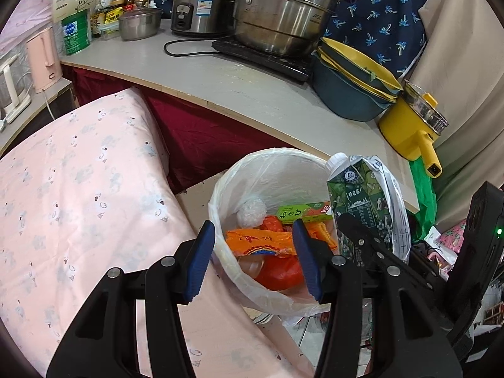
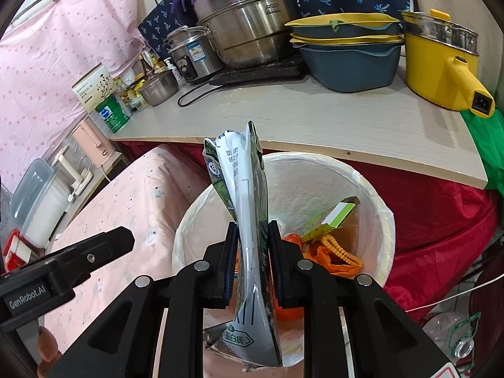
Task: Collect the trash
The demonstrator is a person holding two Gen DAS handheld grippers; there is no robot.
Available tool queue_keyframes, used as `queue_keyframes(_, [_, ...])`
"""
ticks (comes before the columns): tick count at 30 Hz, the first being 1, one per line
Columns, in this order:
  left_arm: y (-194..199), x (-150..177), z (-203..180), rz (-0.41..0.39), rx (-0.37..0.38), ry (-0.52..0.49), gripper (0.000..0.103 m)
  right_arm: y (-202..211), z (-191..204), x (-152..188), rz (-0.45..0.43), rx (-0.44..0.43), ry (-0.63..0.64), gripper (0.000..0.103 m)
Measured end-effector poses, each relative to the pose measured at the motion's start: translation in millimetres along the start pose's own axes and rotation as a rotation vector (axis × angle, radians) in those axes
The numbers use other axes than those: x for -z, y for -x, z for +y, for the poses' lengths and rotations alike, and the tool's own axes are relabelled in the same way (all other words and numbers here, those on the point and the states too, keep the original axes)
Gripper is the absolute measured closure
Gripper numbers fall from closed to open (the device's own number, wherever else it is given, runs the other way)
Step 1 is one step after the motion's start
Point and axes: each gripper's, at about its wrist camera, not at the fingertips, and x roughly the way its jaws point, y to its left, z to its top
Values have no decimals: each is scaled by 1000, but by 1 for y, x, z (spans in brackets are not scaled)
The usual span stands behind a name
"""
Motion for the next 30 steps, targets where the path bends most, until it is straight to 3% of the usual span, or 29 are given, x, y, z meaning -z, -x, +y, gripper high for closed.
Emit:
queue_keyframes(7, [4, 1, 5, -17, -25, -7, 54, -4, 16, -5, -6, 1, 30, 83])
queue_keyframes(10, [7, 1, 7, -28, -43, -15, 49, 0, 20, -7, -28, 9, 26, 68])
queue_keyframes(30, [41, 9, 12, -91, -99, -22, 34, 36, 40, -7, -75, -2, 59, 58])
